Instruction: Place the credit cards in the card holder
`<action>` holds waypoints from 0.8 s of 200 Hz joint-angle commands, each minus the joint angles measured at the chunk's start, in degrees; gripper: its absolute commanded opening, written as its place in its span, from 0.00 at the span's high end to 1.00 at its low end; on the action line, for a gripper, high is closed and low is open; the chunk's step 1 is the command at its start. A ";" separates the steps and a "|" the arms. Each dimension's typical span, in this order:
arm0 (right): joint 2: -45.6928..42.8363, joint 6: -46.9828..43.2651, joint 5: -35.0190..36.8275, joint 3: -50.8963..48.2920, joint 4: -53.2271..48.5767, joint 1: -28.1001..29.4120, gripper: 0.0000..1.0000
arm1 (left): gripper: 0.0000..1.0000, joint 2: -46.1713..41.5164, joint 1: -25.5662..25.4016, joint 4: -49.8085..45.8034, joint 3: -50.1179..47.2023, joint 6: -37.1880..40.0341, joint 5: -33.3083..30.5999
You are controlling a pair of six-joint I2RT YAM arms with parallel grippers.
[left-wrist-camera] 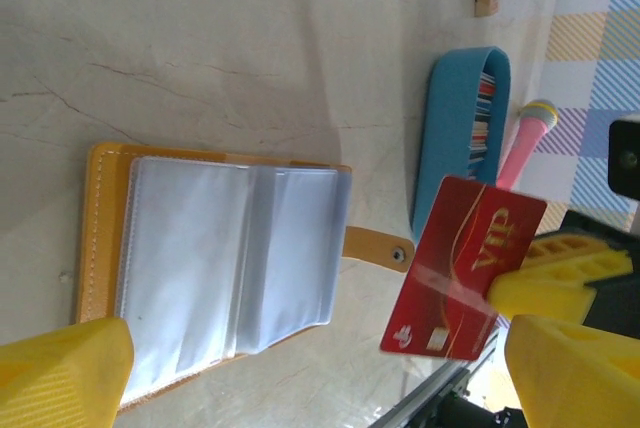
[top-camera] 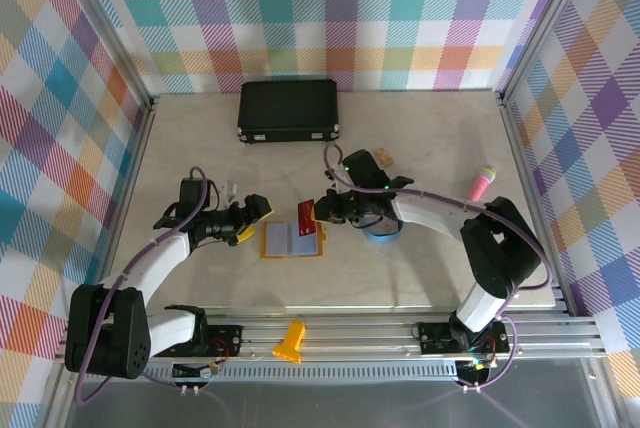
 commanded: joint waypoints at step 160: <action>1.55 10.00 12.61 0.55 -2.69 6.90 1.00 | 0.17 3.40 -5.56 3.58 -2.46 2.58 -7.13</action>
